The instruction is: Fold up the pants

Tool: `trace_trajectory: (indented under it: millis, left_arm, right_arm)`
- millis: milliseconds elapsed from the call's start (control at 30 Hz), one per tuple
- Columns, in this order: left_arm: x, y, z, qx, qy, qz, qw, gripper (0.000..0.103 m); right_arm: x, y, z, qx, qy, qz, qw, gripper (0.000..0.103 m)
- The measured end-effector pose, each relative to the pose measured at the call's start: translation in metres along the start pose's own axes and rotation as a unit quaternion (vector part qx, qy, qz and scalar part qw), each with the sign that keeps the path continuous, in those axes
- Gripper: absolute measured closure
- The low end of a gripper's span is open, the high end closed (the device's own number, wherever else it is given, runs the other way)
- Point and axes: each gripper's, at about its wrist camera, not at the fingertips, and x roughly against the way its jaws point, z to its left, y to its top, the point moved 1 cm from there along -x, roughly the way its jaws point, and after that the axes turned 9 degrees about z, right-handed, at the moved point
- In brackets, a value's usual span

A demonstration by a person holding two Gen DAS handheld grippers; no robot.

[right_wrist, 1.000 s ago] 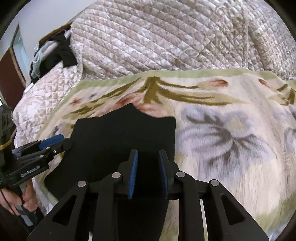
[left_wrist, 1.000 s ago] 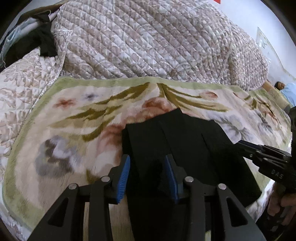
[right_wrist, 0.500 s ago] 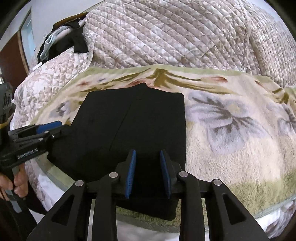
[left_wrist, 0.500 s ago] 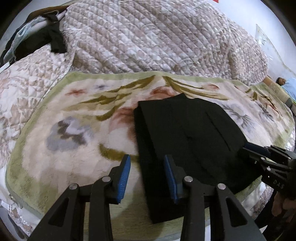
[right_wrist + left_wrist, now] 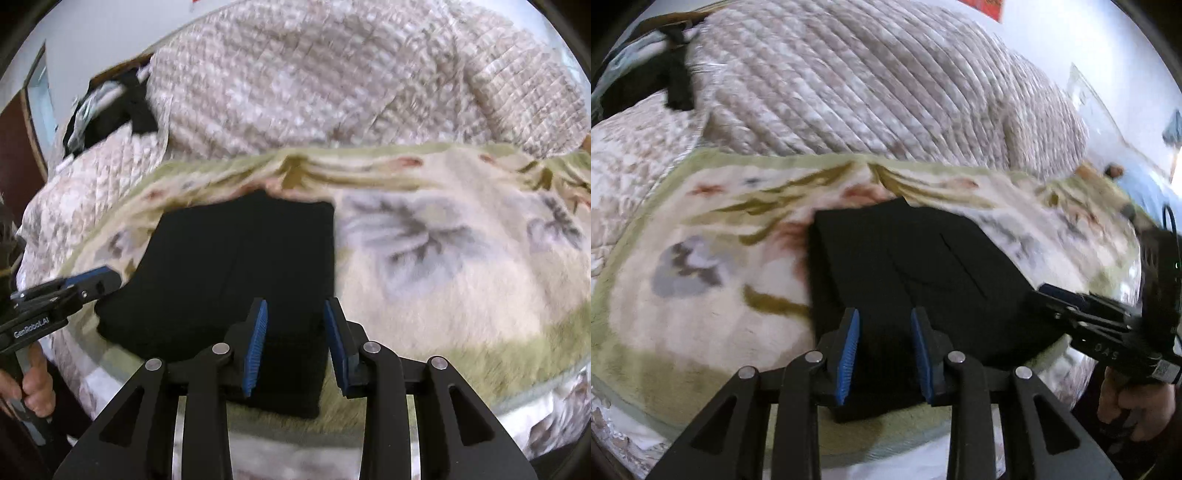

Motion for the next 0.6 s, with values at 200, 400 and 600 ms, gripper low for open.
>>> trace_trajectory:
  millis: [200, 400, 600]
  left_arm:
    - [-0.011, -0.004, 0.002, -0.006, 0.025, 0.018, 0.9995, 0.071]
    - [-0.013, -0.003, 0.002, -0.001, 0.03, 0.019, 0.9994, 0.071]
    - [-0.013, 0.007, 0.01, 0.024, 0.031, 0.027, 0.9988, 0.071]
  right_arm:
    - [-0.007, -0.002, 0.006, 0.017, -0.012, 0.011, 1.0, 0.07]
    - [-0.003, -0.002, 0.004, 0.013, -0.003, 0.007, 1.0, 0.075]
    - [-0.003, 0.004, 0.002, 0.011, -0.003, 0.011, 1.0, 0.075]
